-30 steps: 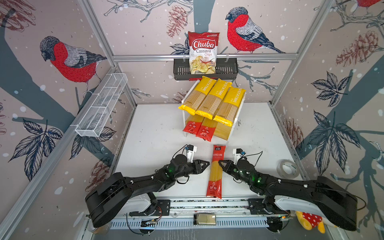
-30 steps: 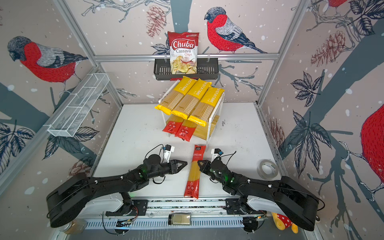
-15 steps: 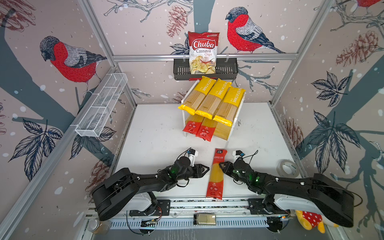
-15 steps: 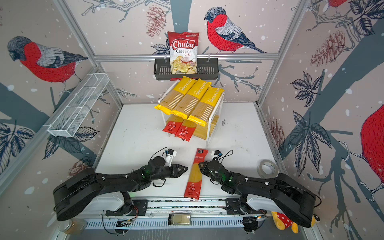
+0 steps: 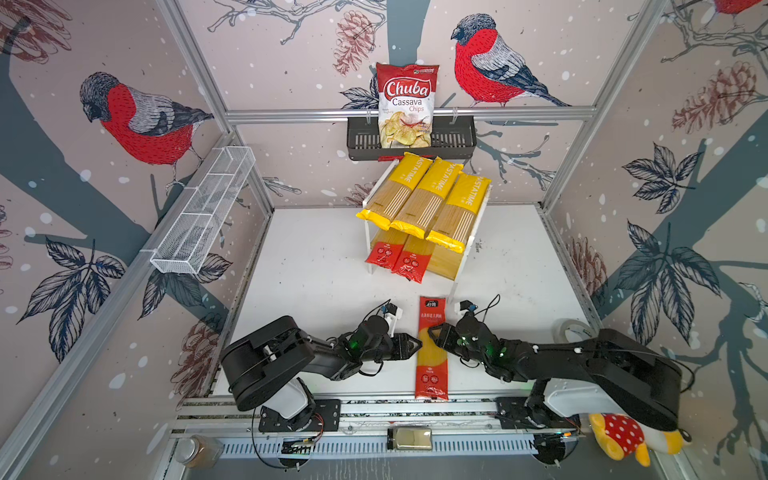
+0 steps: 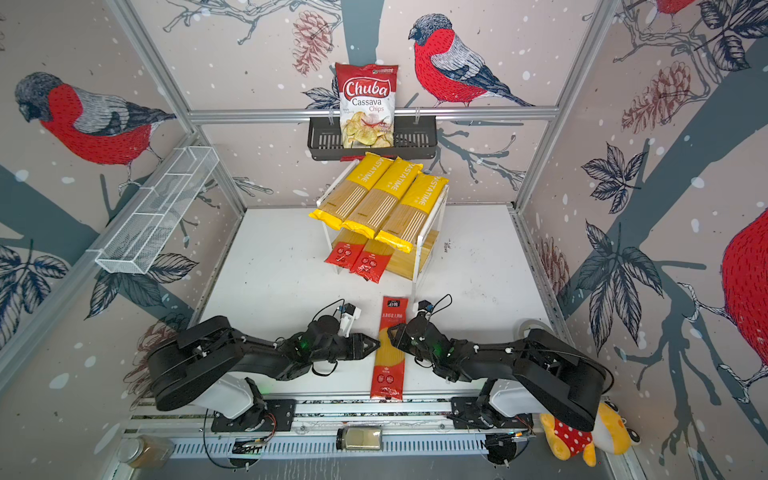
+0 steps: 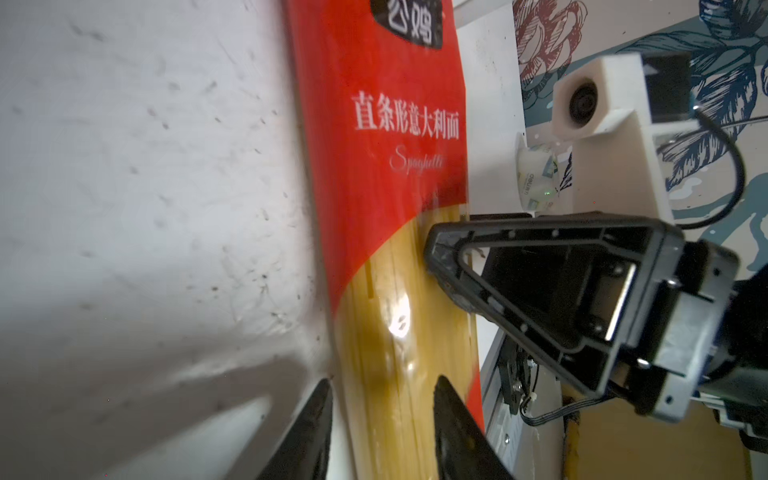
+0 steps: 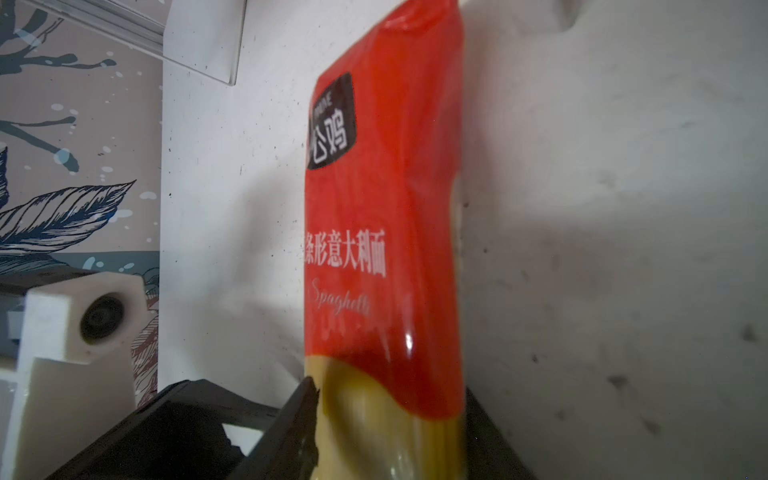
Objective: Place and organize the pasta boxes and bags onto the shelf
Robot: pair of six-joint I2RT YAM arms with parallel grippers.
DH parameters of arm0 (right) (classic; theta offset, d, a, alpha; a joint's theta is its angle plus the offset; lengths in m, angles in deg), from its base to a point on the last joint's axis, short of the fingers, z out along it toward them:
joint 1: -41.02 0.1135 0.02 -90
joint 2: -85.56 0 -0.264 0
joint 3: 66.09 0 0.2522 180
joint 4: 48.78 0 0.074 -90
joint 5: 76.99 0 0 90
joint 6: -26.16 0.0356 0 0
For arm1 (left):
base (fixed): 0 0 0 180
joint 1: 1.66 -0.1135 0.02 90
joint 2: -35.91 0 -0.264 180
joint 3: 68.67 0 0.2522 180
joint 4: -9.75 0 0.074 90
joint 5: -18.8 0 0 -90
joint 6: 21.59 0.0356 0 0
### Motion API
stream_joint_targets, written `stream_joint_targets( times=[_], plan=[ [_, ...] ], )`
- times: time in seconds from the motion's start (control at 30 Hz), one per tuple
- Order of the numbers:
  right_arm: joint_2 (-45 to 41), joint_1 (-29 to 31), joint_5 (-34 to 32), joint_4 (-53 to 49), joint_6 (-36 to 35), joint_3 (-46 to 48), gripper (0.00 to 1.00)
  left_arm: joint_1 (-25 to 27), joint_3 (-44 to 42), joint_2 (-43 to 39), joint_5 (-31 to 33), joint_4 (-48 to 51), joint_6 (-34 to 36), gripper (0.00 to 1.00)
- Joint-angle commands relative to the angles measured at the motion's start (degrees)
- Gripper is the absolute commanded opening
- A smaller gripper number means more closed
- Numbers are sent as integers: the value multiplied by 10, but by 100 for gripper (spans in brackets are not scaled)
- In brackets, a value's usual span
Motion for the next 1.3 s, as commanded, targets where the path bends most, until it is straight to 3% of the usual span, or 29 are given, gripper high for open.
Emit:
stream_joint_targets(
  times=[0.0,0.23,0.53,0.63,0.73,0.9,1.07,1.27],
  plan=[
    [-4,2,16,40,0,17,41,1,-1,13,-18,-62,-15,38],
    [-100,2,2,49,-4,37,19,-21,1,-78,-2,21,7,38],
    [-141,3,-9,37,-12,28,11,-52,26,-202,49,180,57,40],
    [-130,-3,-25,-43,-18,10,19,-52,16,-198,48,173,55,42],
    [-134,-16,-34,-102,-11,11,40,-47,15,-161,15,141,47,48],
    [-122,-51,1,-125,-32,25,53,-11,34,-86,18,98,37,52],
    [-75,-76,59,-64,-58,42,55,5,46,-4,2,35,17,50],
    [18,-50,98,26,-73,10,50,6,47,58,-25,-32,-7,30]
  ],
)
